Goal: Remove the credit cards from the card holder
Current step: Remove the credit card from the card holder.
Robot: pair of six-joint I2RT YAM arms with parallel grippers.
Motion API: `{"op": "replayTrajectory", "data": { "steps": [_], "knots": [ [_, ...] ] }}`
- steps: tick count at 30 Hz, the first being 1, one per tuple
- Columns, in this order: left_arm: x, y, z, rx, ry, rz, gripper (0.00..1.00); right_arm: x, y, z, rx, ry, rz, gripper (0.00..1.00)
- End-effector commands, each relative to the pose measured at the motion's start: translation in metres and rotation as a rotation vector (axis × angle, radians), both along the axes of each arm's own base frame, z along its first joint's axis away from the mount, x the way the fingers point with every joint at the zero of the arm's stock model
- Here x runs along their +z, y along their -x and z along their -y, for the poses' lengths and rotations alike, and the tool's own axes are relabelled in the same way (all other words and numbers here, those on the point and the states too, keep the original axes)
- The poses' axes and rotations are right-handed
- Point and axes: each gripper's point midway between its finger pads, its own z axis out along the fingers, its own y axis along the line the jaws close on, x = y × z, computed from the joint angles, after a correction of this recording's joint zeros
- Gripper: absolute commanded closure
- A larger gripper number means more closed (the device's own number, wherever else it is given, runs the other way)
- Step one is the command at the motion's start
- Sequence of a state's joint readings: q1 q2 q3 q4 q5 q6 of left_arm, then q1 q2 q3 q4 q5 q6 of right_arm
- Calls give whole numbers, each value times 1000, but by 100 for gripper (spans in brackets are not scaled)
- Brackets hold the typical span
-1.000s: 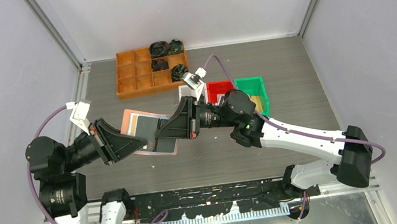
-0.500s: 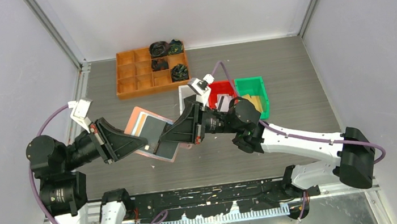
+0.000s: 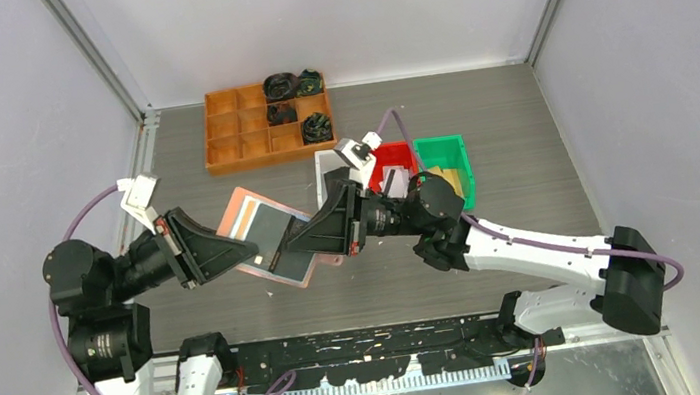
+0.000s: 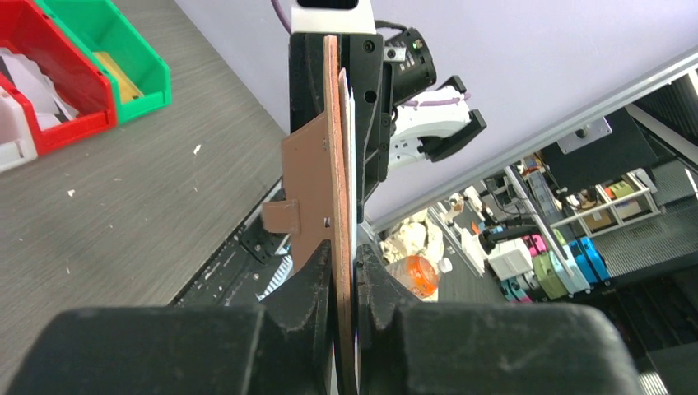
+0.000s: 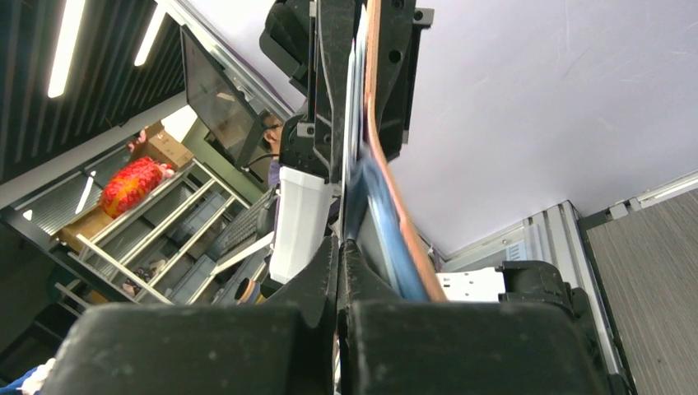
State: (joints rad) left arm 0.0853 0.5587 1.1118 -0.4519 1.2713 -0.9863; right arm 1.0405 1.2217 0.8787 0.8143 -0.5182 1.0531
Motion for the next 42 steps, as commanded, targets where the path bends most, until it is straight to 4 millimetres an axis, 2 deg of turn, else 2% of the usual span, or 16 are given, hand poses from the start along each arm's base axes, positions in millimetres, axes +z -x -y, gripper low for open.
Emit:
{"op": "replayTrajectory", "data": {
  "steps": [1,4,8,15,17,19,33,36,39,41,42],
  "knots": [
    [26,3,-1,48,-2,136,90,22,9,24,-12,-103,58,99],
    [28,-1,-3,90,4,150,92,22,4,25,-43,-132,36,99],
    [28,1,-3,92,2,169,92,32,4,25,-45,-154,47,99],
    [25,5,-2,70,-8,171,93,47,5,21,-47,-142,77,60],
    [25,6,-1,65,-9,174,93,51,4,19,-48,-138,81,55],
    [25,7,-1,61,-11,178,93,50,2,16,-46,-130,80,55],
    [26,10,-1,56,-14,183,92,52,0,-2,-6,-104,69,61],
    [26,10,-1,53,-15,183,92,54,1,-2,-6,-108,77,71],
    [25,12,-1,51,-16,183,89,55,3,-2,3,-108,81,89],
    [25,12,-1,52,-15,180,82,54,5,-4,13,-100,87,99],
    [25,11,-1,54,-14,179,75,53,6,-4,18,-92,87,99]
  ]
}}
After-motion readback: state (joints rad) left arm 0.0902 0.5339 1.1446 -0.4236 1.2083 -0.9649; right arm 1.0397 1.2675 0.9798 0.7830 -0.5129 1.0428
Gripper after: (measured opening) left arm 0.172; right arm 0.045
